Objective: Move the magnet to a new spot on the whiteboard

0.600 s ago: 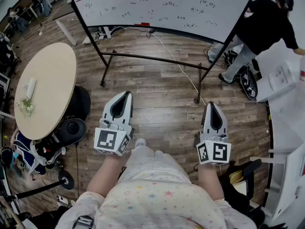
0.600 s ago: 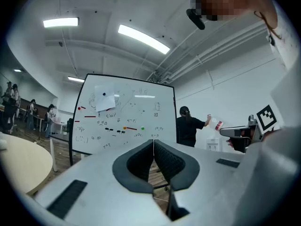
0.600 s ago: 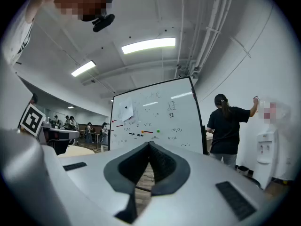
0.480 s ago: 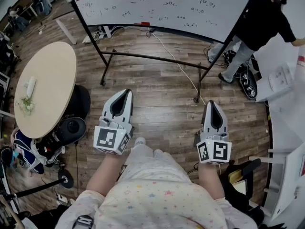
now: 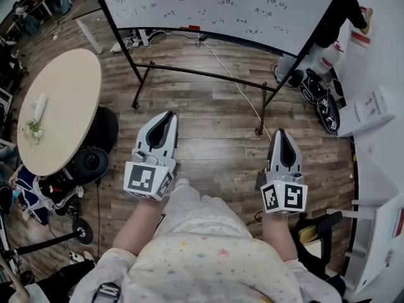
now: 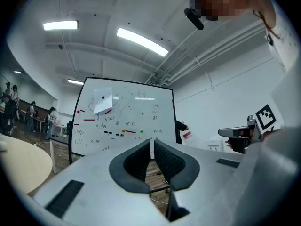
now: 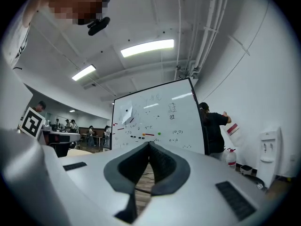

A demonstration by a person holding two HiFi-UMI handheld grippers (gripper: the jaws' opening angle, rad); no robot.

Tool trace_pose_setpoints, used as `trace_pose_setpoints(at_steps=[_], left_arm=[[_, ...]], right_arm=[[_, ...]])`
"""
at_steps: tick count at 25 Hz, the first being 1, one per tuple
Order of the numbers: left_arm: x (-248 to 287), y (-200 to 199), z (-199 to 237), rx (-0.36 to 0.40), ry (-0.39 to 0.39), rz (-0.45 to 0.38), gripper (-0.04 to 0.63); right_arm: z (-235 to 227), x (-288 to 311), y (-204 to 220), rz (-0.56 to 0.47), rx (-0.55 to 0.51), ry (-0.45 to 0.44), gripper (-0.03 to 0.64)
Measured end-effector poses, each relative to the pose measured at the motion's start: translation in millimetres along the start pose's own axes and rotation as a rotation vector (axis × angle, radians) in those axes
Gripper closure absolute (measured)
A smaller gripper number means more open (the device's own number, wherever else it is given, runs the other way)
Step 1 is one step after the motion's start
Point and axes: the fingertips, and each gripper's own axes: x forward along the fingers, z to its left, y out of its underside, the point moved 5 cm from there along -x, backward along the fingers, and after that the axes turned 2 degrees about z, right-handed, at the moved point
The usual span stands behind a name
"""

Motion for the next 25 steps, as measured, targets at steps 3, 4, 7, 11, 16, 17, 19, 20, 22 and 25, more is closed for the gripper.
trace_pose_setpoints(at_steps=[3, 4, 7, 11, 16, 17, 19, 20, 22, 25], left_arm=[[-0.2, -0.9, 1.4, -0.006, -0.014, 0.005, 0.578], [-0.1, -1.3, 1.6, -0.009, -0.016, 0.008, 0.577], [4.6, -2.2, 3.9, -0.018, -0.015, 0.020, 0.515], [21.9, 2.0, 20.5, -0.027, -0.029, 0.024, 0.427], [53.0, 8.6, 49.8, -0.032, -0.004, 0.024, 0.405], [61.2, 8.3, 58.1, -0.031, 0.002, 0.021, 0.405], [78.4, 6.2, 76.8, -0.030, 0.013, 0.013, 0.405], [87.1, 4.7, 86.7, -0.030, 0.019, 0.005, 0.405], [105.0, 2.6, 107.3, -0.032, 0.027, -0.009, 0.405], [130.1, 2.5, 135.7, -0.034, 0.034, -0.012, 0.405]], right_arm=[[-2.8, 2.0, -0.7, 0.014, 0.010, 0.005, 0.606], [-3.4, 2.9, 0.2, 0.021, 0.014, 0.002, 0.584], [-5.3, 8.8, 3.8, 0.036, 0.033, -0.001, 0.485], [-4.7, 29.3, 7.3, 0.040, 0.047, -0.001, 0.405], [0.8, 67.4, 14.9, 0.055, 0.039, 0.020, 0.399], [3.1, 78.2, 15.3, 0.056, 0.037, 0.023, 0.399], [9.1, 101.8, 13.7, 0.052, 0.032, 0.027, 0.397], [12.0, 113.9, 12.1, 0.047, 0.028, 0.031, 0.397], [16.2, 138.6, 9.0, 0.038, 0.020, 0.044, 0.397], [22.8, 171.3, 7.2, 0.034, 0.016, 0.059, 0.397]])
